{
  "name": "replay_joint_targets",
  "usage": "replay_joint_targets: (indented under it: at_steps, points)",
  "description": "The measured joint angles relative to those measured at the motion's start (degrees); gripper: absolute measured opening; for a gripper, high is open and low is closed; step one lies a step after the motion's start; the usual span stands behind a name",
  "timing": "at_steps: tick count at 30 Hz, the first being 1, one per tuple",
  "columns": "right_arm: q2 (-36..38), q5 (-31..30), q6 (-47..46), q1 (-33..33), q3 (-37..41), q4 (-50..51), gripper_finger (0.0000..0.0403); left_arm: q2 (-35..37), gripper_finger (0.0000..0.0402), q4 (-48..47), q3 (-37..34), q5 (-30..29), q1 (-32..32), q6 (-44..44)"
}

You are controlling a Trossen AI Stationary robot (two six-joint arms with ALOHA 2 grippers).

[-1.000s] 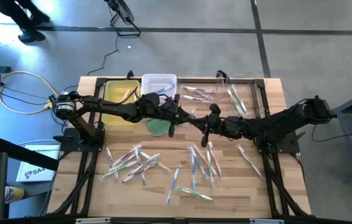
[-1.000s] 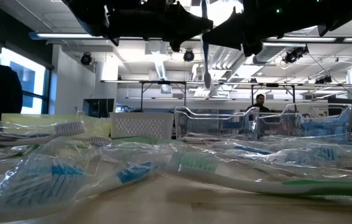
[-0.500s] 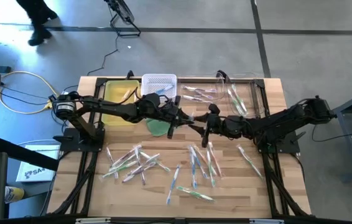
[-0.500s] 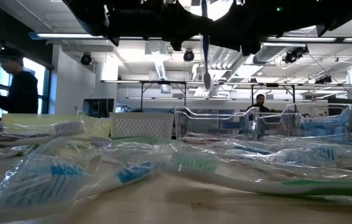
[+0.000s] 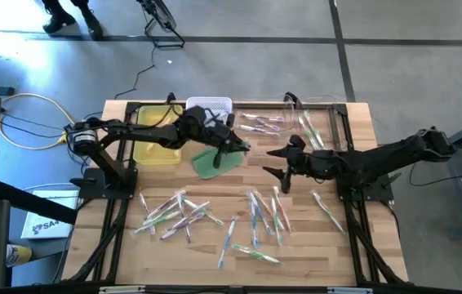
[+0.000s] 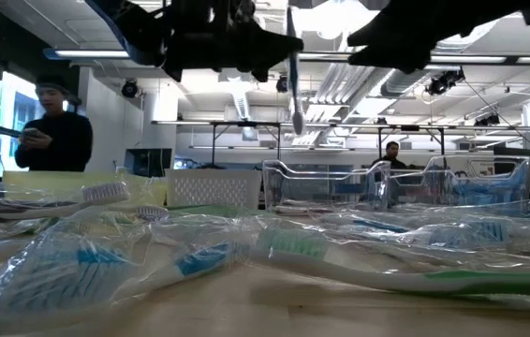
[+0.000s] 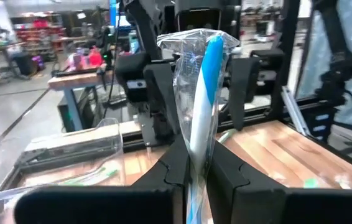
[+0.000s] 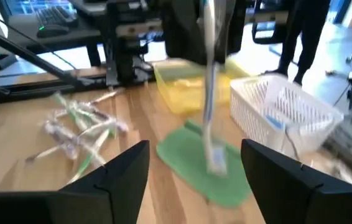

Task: Pick & Place Toothbrushes
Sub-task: Put the blue toothbrush into the white bin

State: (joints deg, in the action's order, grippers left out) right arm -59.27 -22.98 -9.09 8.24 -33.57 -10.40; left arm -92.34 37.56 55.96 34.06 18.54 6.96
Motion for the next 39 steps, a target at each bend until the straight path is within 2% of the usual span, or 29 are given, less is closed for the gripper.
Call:
replay_joint_targets:
  at_steps: [4,8,11,14,18,21,24,31,39]
  points:
    - [2.7,0.2,-4.9,0.8,0.0,6.6,0.0217,1.4,0.0023,-0.1,0.3,5.3,4.4,0.1]
    - [2.8,1.0,-8.8,0.9,0.0,10.0,0.0172,2.7,0.0023,-1.1,1.8,9.2,8.8,-1.1]
    - [1.9,1.7,-9.3,0.9,0.0,11.4,0.0128,4.1,0.0023,-6.9,3.9,11.1,12.0,-1.2]
    - [1.5,2.2,-9.3,0.9,0.1,14.0,0.008,4.8,0.0023,-15.7,6.6,10.4,14.5,1.0]
    - [0.6,2.3,-9.3,0.9,0.0,14.6,0.0016,5.2,0.0023,-30.9,10.6,5.0,17.5,6.1]
    - [0.4,2.2,-9.3,0.9,0.1,14.1,0.0007,5.2,0.0023,-41.8,13.5,-2.7,19.5,10.2]
    - [-0.2,2.2,-9.2,0.9,0.1,14.7,0.0003,5.2,0.0023,-48.1,14.2,-11.0,21.2,12.1]
    - [-1.3,2.2,-9.3,0.9,0.1,14.1,0.0003,4.3,0.0026,-50.8,13.7,-19.5,24.7,12.1]
    - [-3.0,2.5,-13.1,0.9,0.0,13.9,0.0003,-1.5,0.0027,-51.1,13.6,-19.7,25.9,10.0]
